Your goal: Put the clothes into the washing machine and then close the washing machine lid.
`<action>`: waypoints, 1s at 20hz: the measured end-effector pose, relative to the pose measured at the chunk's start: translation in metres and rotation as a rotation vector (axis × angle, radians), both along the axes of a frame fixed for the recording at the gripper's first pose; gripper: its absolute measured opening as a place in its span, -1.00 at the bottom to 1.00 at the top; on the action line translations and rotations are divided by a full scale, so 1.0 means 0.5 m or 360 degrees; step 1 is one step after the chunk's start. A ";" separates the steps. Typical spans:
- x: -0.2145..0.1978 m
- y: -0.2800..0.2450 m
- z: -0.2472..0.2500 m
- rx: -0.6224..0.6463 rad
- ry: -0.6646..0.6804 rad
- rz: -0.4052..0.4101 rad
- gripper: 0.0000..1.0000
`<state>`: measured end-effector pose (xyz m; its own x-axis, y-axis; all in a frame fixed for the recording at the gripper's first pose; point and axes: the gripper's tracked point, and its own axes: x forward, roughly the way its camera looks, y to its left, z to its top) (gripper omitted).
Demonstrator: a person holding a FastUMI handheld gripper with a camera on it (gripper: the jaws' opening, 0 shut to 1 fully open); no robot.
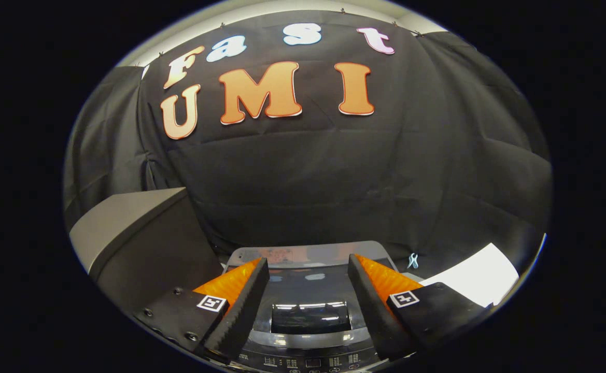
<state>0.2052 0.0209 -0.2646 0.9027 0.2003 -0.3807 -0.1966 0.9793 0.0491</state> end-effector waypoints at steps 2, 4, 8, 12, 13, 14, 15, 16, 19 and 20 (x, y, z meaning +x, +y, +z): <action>-0.009 -0.001 0.040 0.0009 -0.0061 0.0001 0.97; -0.020 -0.002 0.088 0.0029 -0.0133 0.0001 0.97; -0.056 -0.012 0.199 0.0063 -0.0267 0.0019 0.96; -0.095 -0.017 0.312 0.0122 -0.0381 0.0049 0.96; -0.104 -0.021 0.341 0.0127 -0.0412 0.0050 0.96; -0.118 -0.027 0.364 0.0129 -0.0443 0.0057 0.96; -0.128 -0.032 0.387 0.0133 -0.0468 0.0060 0.96; -0.139 -0.035 0.407 0.0141 -0.0495 0.0072 0.96; -0.169 -0.047 0.454 0.0147 -0.0549 0.0099 0.96; -0.176 -0.052 0.469 0.0143 -0.0568 0.0105 0.96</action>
<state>0.1172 -0.0052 -0.0302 0.9595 0.2809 -0.0226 -0.2795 0.9588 0.0513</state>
